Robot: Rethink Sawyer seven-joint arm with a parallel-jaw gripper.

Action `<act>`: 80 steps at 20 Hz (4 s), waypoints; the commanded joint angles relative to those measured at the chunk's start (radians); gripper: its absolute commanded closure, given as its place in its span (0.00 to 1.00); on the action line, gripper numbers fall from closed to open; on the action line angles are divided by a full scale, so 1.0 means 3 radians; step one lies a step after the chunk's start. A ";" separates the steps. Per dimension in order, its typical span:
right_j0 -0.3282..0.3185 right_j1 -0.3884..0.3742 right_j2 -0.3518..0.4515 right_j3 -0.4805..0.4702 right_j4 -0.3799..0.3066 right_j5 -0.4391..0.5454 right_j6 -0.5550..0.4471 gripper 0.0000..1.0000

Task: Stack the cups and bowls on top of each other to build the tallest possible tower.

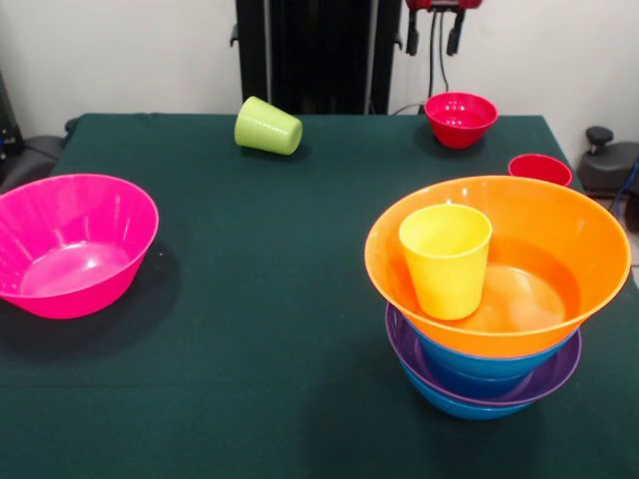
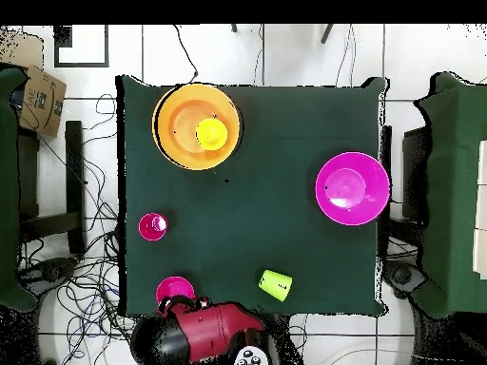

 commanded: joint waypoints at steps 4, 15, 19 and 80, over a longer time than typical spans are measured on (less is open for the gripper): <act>0.0409 0.0174 -0.0392 -0.0081 0.0070 -0.0133 0.0648 0.00; 0.0564 0.0184 -0.0526 0.0063 0.0171 -0.0179 0.0681 0.00; 0.0615 0.0294 -0.0541 0.0104 0.0193 -0.0320 0.0719 0.00; 0.1155 0.1650 -0.0507 -0.0234 0.0757 -0.1761 0.1310 0.00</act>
